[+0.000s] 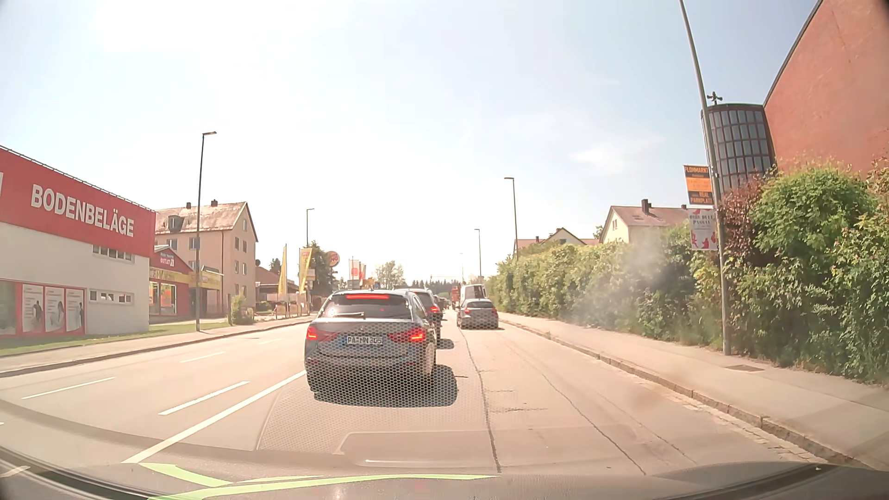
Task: Follow the waypoints while adhering to traffic rules and regulations
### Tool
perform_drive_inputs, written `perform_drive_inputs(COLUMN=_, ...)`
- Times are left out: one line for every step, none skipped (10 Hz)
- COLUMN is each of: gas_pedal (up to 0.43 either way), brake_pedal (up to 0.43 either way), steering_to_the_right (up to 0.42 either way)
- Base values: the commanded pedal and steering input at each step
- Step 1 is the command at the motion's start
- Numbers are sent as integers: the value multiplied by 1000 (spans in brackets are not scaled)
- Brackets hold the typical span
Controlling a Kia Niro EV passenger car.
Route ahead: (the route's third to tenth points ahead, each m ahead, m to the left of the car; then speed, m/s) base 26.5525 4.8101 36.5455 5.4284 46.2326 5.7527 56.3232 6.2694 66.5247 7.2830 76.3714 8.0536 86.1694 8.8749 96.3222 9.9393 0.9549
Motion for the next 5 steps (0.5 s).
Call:
perform_drive_inputs(gas_pedal=87, brake_pedal=0, steering_to_the_right=-1)
perform_drive_inputs(gas_pedal=87, brake_pedal=0, steering_to_the_right=-1)
perform_drive_inputs(gas_pedal=98, brake_pedal=0, steering_to_the_right=-1)
perform_drive_inputs(gas_pedal=98, brake_pedal=0, steering_to_the_right=-1)
perform_drive_inputs(gas_pedal=98, brake_pedal=0, steering_to_the_right=-1)
